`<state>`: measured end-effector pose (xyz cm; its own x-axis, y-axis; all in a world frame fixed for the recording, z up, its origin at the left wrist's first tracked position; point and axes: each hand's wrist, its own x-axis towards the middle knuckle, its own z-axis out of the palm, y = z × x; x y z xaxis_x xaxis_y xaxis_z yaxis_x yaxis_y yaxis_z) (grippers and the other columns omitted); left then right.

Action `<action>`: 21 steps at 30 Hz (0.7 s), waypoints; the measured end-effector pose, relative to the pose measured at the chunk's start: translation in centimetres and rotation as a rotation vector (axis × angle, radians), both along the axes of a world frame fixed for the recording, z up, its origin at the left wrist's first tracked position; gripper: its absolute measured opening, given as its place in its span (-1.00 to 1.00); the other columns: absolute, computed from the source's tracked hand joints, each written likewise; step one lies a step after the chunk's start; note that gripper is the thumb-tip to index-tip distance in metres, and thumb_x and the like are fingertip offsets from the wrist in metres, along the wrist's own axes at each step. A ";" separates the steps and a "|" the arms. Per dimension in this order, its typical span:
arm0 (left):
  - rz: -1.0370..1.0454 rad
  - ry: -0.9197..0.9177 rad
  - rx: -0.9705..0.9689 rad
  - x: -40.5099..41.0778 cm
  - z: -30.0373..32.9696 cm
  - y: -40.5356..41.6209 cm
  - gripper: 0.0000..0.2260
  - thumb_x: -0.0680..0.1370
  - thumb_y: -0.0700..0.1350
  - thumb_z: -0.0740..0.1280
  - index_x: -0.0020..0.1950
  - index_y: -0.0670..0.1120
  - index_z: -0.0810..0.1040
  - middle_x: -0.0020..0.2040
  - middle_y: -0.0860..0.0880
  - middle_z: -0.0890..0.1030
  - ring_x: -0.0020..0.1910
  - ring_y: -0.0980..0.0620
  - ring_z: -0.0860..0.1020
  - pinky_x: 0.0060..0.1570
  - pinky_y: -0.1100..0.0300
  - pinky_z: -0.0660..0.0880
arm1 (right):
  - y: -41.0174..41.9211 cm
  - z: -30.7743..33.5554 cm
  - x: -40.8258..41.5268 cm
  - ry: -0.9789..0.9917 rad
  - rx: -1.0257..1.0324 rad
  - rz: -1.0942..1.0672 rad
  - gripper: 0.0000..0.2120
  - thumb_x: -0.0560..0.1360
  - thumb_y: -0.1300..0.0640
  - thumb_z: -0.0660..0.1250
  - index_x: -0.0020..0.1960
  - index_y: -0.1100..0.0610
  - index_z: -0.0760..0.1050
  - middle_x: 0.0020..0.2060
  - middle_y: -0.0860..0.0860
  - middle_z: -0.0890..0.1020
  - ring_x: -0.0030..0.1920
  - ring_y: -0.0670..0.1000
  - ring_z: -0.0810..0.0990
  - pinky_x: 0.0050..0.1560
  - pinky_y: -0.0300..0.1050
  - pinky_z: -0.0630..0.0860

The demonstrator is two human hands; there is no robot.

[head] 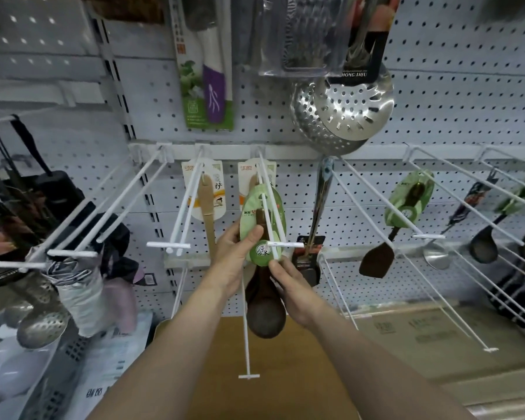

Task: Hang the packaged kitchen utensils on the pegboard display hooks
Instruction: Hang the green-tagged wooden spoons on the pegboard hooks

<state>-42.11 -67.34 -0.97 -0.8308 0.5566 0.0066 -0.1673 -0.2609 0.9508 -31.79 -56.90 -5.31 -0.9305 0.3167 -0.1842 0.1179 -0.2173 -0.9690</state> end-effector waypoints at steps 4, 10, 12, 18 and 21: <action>0.016 -0.015 0.053 1.2 0.2 -0.5 -0.77 0.49 -0.17 0.47 0.14 -0.07 0.62 0.00 -0.10 0.74 0.00 -0.09 0.71 -0.03 0.03 0.64 | -0.9 -0.4 1.3 -0.008 0.016 0.003 -0.49 0.43 -0.13 0.44 0.35 -0.07 0.52 0.20 -0.13 0.67 0.20 -0.20 0.62 0.04 -0.36 0.54; -0.010 -0.009 0.108 4.8 0.6 -2.1 -0.59 0.30 0.02 0.50 0.12 -0.04 0.61 -0.04 -0.05 0.74 -0.06 0.00 0.71 -0.01 0.07 0.59 | -2.4 -0.5 4.6 0.045 0.034 -0.001 -0.56 0.44 -0.03 0.41 0.31 0.00 0.57 0.17 -0.13 0.69 0.16 -0.20 0.64 0.05 -0.33 0.53; 0.001 -0.024 0.117 6.2 0.7 -2.6 -0.59 0.31 -0.01 0.51 0.13 -0.06 0.61 -0.02 -0.07 0.74 -0.04 -0.03 0.70 0.02 0.05 0.60 | -2.7 -0.5 5.7 0.045 0.036 -0.016 -0.58 0.46 0.00 0.41 0.31 0.04 0.58 0.15 -0.12 0.70 0.11 -0.21 0.65 0.00 -0.36 0.52; 0.028 -0.054 0.148 11.4 0.9 -4.6 -0.44 0.26 0.06 0.61 0.19 -0.11 0.59 0.01 -0.11 0.73 0.00 -0.09 0.70 -0.09 0.05 0.67 | -4.2 -0.4 10.7 0.056 0.062 -0.054 -0.76 0.58 0.19 0.38 0.23 0.11 0.63 0.08 -0.04 0.73 0.04 -0.18 0.67 0.00 -0.35 0.53; 0.055 -0.064 0.172 14.3 1.3 -5.5 -0.47 0.30 0.05 0.58 0.19 -0.13 0.59 0.00 -0.12 0.73 0.00 -0.12 0.70 -0.09 0.06 0.67 | -5.4 0.3 13.6 0.058 0.054 -0.069 -0.76 0.57 0.21 0.39 0.23 0.15 0.62 0.04 -0.06 0.73 -0.02 -0.23 0.68 -0.06 -0.40 0.52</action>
<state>-27.79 -72.88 0.29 -0.8615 0.5058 0.0439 -0.2072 -0.4291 0.8792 -18.23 -62.33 -4.99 -0.9148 0.3883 -0.1113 0.0474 -0.1702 -0.9843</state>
